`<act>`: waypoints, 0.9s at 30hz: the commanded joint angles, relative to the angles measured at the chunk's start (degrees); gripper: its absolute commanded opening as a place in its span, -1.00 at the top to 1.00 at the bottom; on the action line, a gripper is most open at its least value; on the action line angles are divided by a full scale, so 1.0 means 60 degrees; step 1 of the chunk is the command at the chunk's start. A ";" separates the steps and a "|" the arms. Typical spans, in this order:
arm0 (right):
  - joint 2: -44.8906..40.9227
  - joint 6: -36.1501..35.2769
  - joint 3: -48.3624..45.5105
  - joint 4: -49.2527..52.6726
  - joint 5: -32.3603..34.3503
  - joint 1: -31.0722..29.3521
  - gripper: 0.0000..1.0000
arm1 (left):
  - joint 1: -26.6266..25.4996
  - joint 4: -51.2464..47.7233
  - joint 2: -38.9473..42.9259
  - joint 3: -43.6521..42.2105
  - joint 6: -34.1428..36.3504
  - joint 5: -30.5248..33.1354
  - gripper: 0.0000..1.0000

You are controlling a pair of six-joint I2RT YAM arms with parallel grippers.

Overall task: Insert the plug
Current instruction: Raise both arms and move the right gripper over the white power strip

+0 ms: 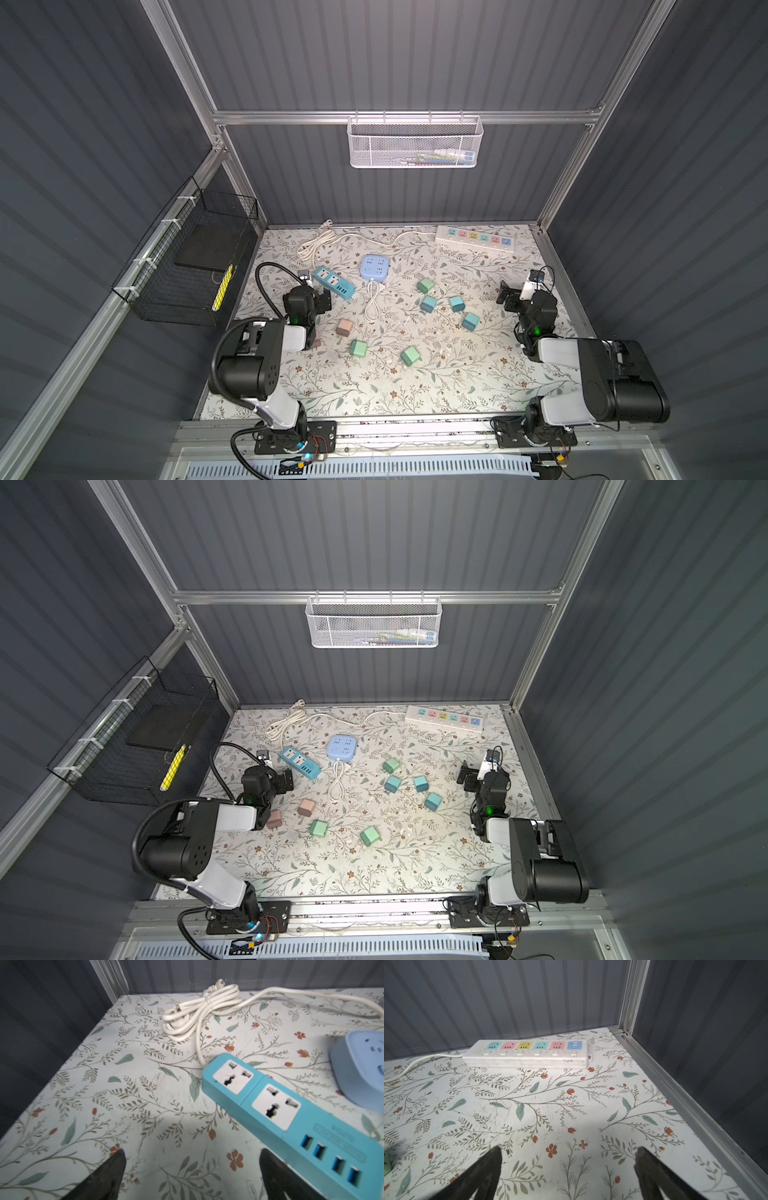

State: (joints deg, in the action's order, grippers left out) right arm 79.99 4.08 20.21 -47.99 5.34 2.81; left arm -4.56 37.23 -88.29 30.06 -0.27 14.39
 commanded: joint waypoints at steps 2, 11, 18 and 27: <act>-0.1427 0.0203 0.2326 0.4551 0.0405 -0.0026 -0.98 | -0.0017 -0.3437 0.2084 0.1760 0.0204 -0.0648 -1.00; -0.1935 0.4254 0.6047 1.0251 0.0267 0.0529 -0.98 | -0.0024 -0.9375 0.2156 0.6783 -0.2287 -0.1776 -1.00; -0.0214 0.3927 0.7705 1.0750 -0.1475 0.0813 -0.98 | -0.0003 -0.8144 0.1856 0.6233 -0.4380 -0.2502 -1.00; 0.4303 0.3864 1.2281 1.2490 -0.1927 0.0947 -0.97 | -0.0017 -0.7187 0.0916 0.6108 -0.4896 -0.5199 -1.00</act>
State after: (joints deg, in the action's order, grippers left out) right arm 100.38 26.83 87.77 20.75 -4.93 7.94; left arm -4.56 -9.89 -83.33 67.61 -27.14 -8.88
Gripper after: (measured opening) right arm 0.989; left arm 0.998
